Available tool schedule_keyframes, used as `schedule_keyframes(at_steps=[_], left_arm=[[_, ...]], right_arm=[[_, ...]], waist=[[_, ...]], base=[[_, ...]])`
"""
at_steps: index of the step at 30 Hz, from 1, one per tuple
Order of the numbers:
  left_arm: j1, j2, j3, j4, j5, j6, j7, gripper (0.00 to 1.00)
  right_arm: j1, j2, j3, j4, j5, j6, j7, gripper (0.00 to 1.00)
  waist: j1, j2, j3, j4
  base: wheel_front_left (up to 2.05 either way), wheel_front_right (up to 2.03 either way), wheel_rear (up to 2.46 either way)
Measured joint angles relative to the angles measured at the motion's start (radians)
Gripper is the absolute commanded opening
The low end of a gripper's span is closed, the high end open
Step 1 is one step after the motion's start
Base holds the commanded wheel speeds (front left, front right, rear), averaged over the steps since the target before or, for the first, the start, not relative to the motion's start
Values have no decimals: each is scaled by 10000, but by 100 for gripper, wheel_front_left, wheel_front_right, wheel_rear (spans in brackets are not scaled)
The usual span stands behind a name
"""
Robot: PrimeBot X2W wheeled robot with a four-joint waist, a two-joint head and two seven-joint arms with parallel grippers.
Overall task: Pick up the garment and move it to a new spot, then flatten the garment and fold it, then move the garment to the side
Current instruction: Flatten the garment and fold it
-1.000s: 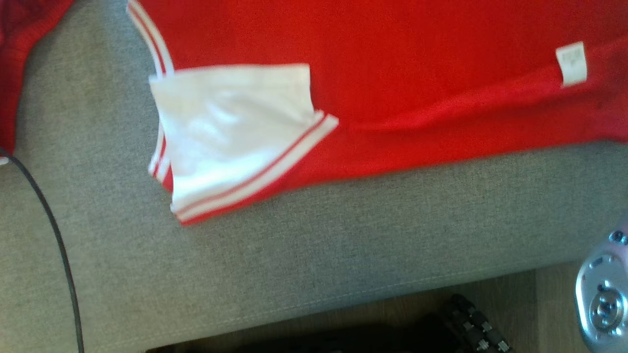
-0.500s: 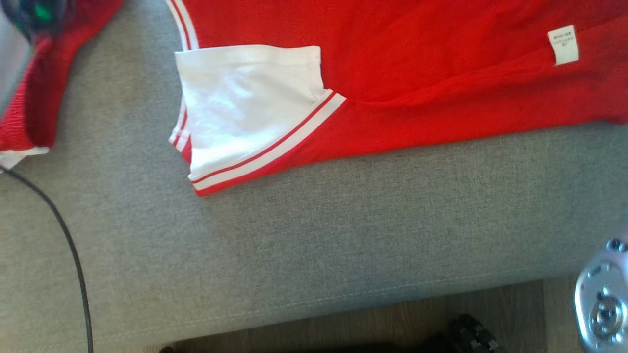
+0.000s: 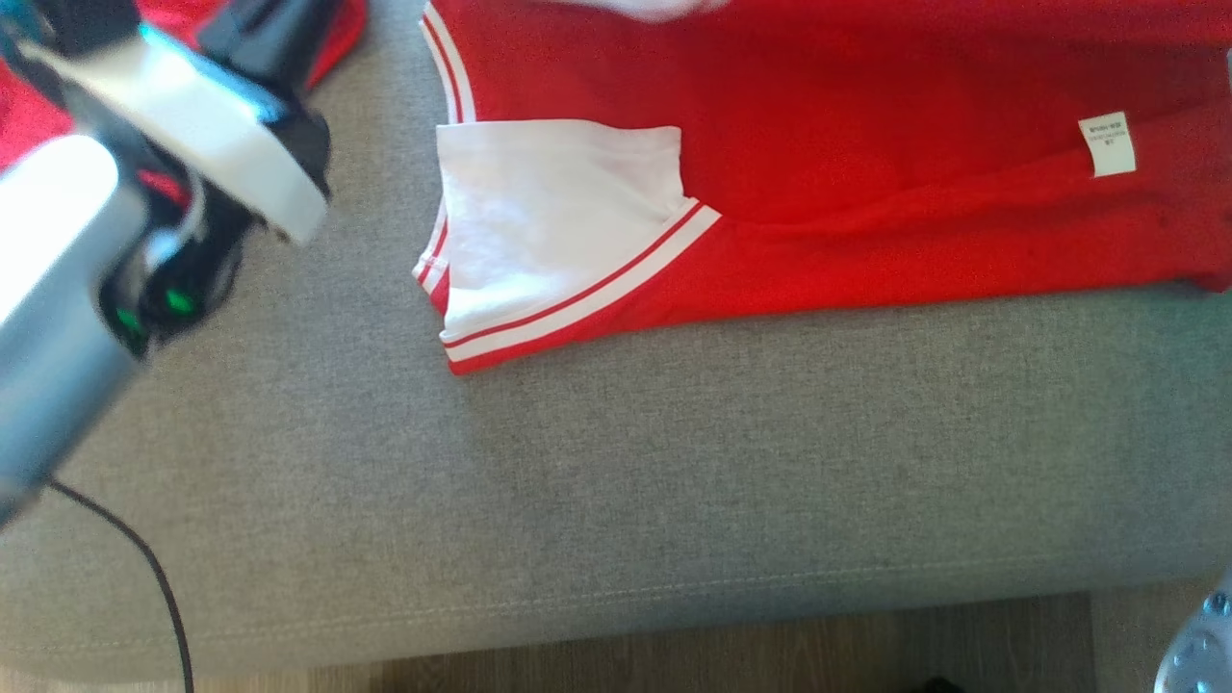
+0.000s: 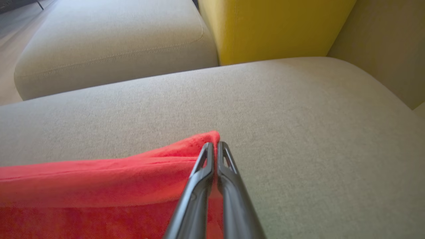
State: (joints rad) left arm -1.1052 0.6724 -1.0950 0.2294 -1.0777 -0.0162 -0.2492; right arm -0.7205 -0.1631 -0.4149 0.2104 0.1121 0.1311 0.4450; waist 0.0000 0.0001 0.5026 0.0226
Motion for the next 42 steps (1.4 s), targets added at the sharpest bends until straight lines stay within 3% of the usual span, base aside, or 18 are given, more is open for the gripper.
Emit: schedule_keyframes(at_steps=[11,20,21,22,23,24,29,33,38,42], left_arm=[[1493,706,-625,-1969,-416,865,451,0],[2218,832,-932,-2249,-514,1202,537,0],[2272,792,-976,-2205,-514,1227,533,0],[2351,729,-980,-2115,-514,1235,462,36],[2444,652,-986,-1969,-508,1319,389,36],[2539,552,-993,-1795,-470,1406,311,100],[3265,-123,-633,-1012,-242,1946,17,100],[4210,-669,746,-938,416,2761,8,100],[5967,-1452,3164,-1599,2203,3526,-4,100],[7562,-1906,4307,-2151,4445,4111,-4,100]], right_arm=[[1465,-75,-332,-700,207,0,759,0],[1935,134,-556,-759,196,0,1022,0],[1978,151,-587,-742,196,0,1024,28],[1999,188,-608,-690,196,0,1022,76],[1991,259,-646,-608,198,0,1020,76],[1988,334,-658,-508,196,0,999,100],[1981,761,-940,-199,441,0,211,100],[1990,991,-959,-150,744,0,-830,100],[2212,1024,-265,-84,1080,0,-2546,100],[2711,1126,349,464,1371,0,-3661,100]], waist=[[0,0,-127,174],[0,-1,-23,264],[0,-1,-29,272],[0,-1,-43,276],[0,-1,-72,270],[0,-1,-115,259],[0,-1,-442,228],[0,-1,-833,206],[0,0,-1414,185],[0,0,-1887,163]], base=[[0,0,0],[0,0,0],[0,0,0],[0,0,0],[0,0,0],[0,0,0],[0,0,0],[0,0,0],[0,0,0],[0,0,0]])
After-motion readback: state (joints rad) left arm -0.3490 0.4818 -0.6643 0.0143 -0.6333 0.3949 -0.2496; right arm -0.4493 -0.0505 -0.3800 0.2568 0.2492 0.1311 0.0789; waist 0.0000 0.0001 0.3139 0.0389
